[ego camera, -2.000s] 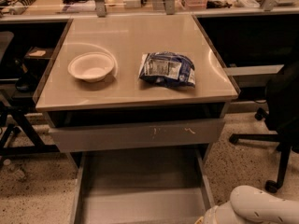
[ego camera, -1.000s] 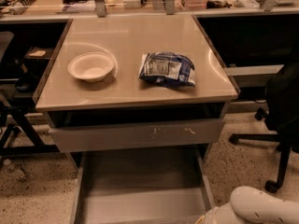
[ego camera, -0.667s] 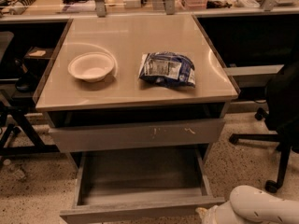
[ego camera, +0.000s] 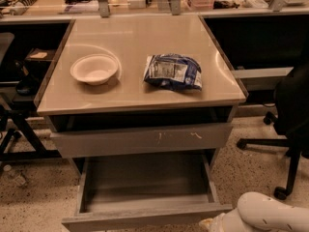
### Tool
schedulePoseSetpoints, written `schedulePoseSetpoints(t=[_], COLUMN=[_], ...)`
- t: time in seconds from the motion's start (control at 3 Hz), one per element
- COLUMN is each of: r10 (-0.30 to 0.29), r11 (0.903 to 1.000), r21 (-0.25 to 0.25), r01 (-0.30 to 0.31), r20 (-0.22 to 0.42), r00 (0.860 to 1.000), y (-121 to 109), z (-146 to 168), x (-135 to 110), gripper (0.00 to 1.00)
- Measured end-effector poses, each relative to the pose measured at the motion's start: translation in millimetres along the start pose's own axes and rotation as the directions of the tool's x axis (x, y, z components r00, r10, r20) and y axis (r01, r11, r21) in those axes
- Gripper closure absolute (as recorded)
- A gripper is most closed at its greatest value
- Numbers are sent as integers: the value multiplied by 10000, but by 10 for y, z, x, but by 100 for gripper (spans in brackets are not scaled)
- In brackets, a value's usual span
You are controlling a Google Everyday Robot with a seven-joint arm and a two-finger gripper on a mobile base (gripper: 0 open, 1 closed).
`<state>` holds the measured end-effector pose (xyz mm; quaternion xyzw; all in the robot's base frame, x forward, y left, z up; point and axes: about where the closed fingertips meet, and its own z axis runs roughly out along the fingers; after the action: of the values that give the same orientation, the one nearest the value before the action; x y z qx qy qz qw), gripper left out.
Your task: Close middle drawer
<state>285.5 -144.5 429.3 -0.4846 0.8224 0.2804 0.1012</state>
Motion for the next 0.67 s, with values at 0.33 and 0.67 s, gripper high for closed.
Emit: schedulePoseSetpoints(t=[0.33,0.67], r10=[0,0], r11=[10000,10000], r21=[0,-1], r01=[0,0], r20=[0,0], r00=[10000,10000], y=[0,0], z=[0,0], x=[0,0], gripper=[43,66])
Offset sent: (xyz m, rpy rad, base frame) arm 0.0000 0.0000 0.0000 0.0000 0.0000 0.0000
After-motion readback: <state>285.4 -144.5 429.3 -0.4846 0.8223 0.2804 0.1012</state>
